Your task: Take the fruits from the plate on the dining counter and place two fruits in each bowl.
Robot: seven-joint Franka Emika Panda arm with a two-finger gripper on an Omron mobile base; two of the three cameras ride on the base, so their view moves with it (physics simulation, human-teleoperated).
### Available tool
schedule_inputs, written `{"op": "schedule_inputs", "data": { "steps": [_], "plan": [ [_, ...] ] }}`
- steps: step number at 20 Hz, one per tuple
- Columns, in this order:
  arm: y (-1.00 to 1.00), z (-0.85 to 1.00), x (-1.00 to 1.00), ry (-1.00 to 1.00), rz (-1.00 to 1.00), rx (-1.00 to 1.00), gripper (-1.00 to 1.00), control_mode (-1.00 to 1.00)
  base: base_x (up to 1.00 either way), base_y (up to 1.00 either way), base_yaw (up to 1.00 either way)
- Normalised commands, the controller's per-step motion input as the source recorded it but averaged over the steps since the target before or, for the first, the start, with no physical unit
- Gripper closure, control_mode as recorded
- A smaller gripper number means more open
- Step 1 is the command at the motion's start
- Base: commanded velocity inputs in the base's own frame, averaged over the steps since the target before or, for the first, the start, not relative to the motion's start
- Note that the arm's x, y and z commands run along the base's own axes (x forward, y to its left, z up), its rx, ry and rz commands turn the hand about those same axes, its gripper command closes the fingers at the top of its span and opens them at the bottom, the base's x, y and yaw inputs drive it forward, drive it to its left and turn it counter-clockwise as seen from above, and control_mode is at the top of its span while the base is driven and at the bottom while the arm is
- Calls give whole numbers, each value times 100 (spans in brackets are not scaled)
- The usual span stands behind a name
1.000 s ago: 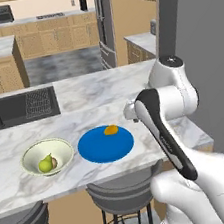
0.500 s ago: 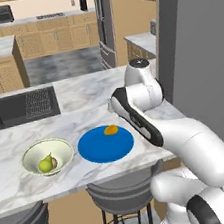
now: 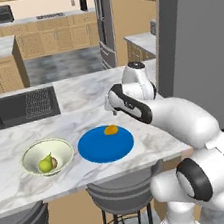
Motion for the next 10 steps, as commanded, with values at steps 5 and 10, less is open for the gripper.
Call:
{"op": "schedule_inputs", "data": {
  "steps": [5, 10],
  "plan": [
    [13, -47, 67, 8, -2, 1, -100, -100, 0, 0, 0],
    [16, -31, 53, 9, -12, 0, -100, -100, 0, 0, 0]
  ]
}}
